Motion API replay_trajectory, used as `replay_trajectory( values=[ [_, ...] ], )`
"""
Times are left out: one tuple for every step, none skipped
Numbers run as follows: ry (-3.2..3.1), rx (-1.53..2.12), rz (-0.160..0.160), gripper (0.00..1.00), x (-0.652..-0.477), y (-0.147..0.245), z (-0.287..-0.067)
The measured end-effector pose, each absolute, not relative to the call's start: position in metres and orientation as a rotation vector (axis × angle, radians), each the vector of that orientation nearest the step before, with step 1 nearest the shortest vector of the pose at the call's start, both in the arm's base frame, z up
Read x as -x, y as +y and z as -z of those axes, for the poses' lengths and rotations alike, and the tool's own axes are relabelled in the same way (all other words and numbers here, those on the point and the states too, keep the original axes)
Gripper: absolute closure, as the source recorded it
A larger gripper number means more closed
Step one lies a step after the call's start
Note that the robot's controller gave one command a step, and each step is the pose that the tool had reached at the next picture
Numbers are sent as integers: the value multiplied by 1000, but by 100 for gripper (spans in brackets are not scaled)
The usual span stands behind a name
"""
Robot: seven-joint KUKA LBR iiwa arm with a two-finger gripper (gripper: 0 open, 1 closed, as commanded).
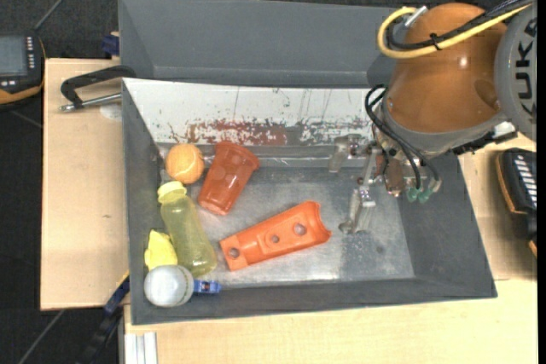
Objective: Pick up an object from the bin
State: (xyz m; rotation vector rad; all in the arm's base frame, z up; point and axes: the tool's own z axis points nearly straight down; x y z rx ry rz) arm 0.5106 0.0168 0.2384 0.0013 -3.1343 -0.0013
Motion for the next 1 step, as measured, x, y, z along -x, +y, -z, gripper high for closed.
replay_trajectory(
  values=[
    [-3144,-1,2,0,-512,17,-243]
  ],
)
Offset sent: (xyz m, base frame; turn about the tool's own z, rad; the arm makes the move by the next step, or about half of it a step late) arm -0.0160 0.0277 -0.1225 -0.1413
